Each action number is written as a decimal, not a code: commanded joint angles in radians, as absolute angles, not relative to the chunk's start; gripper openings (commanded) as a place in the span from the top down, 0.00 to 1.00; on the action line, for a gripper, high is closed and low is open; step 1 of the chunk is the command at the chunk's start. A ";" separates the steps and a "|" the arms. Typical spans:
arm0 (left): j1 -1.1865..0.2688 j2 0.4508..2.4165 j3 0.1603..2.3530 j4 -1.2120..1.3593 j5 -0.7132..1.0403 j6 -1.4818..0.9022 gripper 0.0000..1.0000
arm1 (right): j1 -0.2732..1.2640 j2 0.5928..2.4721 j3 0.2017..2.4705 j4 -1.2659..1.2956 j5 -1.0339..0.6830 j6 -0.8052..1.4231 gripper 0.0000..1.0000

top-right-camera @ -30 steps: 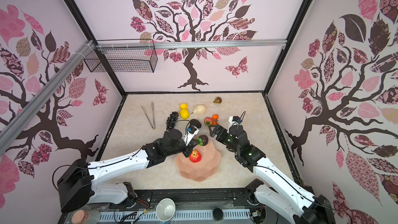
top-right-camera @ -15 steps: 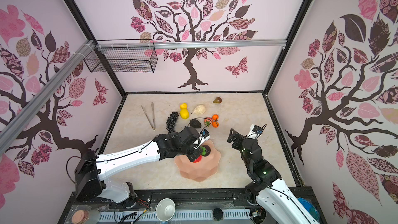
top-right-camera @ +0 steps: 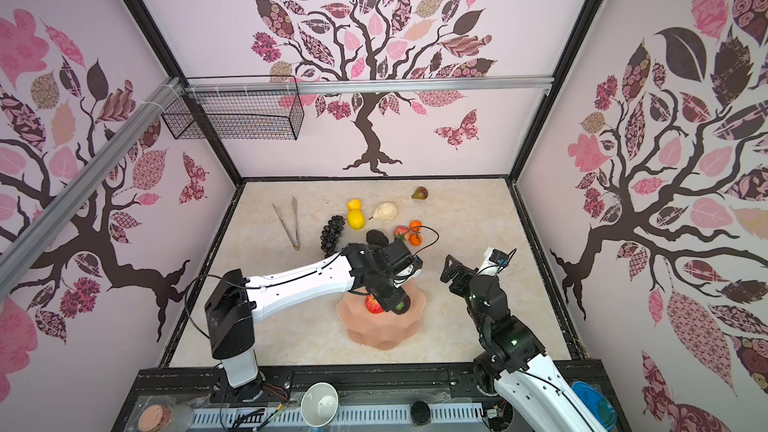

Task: Place and organize the fake fruits in the fruit bowl
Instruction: 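Lower the mangosteen into the bowl with the left gripper while the right withdraws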

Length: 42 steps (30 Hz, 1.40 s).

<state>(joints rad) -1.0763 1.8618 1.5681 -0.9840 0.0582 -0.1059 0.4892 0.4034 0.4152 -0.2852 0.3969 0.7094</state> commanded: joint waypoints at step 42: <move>-1.081 1.961 1.707 -1.071 0.016 -0.168 0.60 | 0.489 0.476 0.428 -0.284 0.357 0.666 0.00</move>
